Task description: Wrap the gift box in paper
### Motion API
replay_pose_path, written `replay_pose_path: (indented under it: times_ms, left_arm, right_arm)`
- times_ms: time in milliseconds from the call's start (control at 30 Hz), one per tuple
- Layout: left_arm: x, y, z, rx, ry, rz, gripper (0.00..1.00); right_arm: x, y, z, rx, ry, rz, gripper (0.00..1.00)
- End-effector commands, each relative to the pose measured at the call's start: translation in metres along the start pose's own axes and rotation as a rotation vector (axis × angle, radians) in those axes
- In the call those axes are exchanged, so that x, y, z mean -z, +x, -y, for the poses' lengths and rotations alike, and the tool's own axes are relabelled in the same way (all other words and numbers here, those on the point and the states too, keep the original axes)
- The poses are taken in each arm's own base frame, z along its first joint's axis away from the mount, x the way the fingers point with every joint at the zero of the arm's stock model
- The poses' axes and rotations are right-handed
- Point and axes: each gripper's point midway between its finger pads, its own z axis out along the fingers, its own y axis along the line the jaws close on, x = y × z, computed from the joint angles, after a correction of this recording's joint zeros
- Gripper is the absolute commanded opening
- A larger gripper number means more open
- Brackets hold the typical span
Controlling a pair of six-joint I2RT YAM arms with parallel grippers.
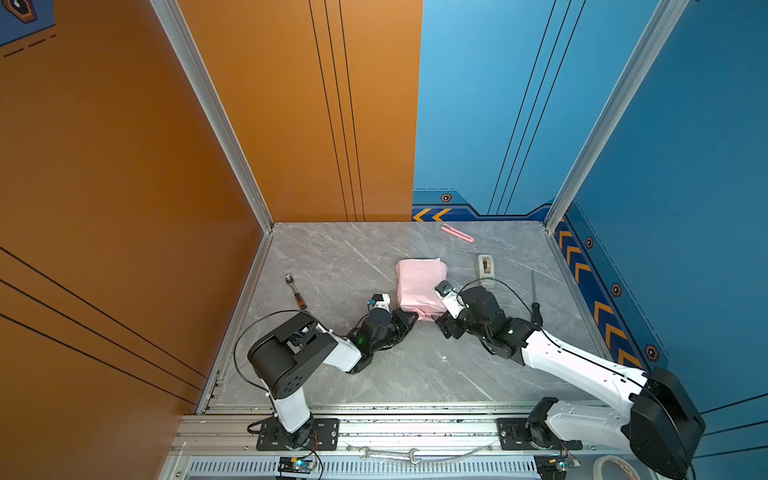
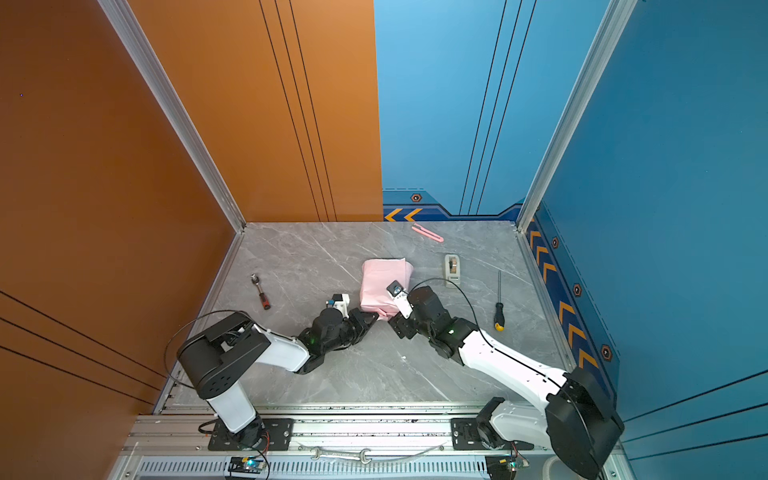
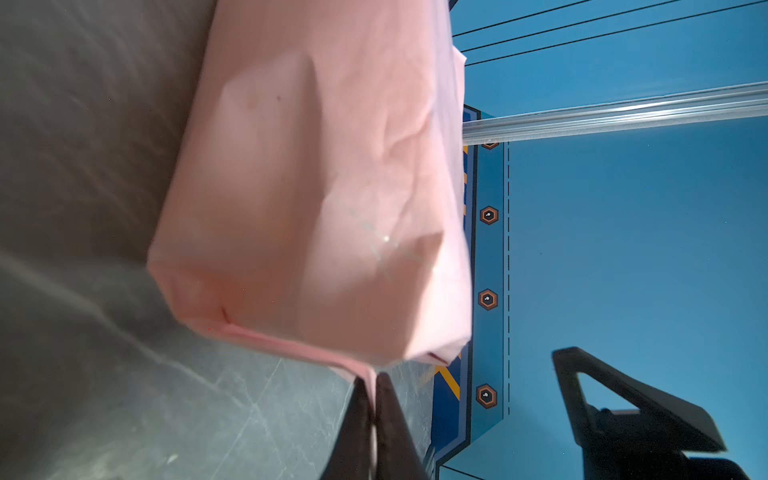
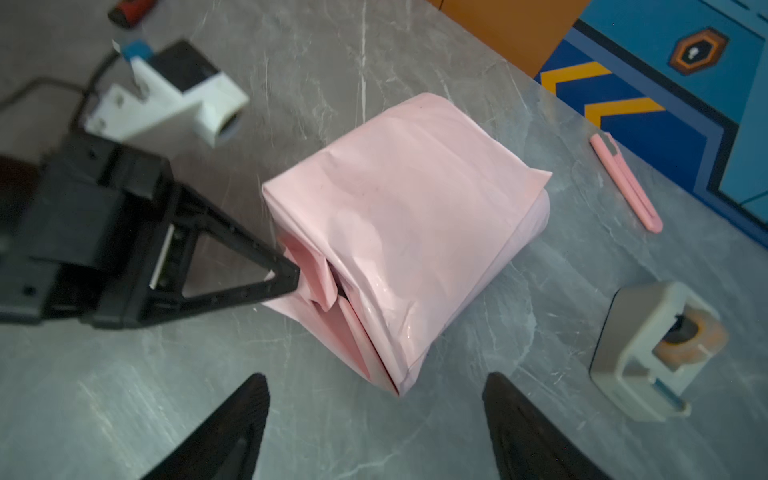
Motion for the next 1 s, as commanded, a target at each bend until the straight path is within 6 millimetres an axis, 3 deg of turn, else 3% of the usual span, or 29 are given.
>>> replay_pose_path:
  times_ms: [0, 500, 767, 967]
  left_arm:
    - [-0.001, -0.008, 0.011, -0.034, 0.013, 0.008, 0.08]
    - [-0.009, -0.011, 0.015, -0.031, 0.020, 0.003, 0.08]
    - [-0.010, -0.011, 0.013, -0.028, 0.016, -0.003, 0.08]
    - [-0.011, -0.012, 0.014, -0.027, 0.017, -0.003, 0.08]
  right_arm:
    - [-0.010, -0.002, -0.003, 0.311, -0.021, 0.007, 0.89]
    - [-0.057, -0.016, -0.006, 0.482, -0.013, 0.071, 0.90]
    - [-0.080, -0.004, 0.009, 0.541, 0.063, 0.036, 0.89]
    - [-0.089, 0.006, 0.019, 0.568, 0.103, 0.014, 0.81]
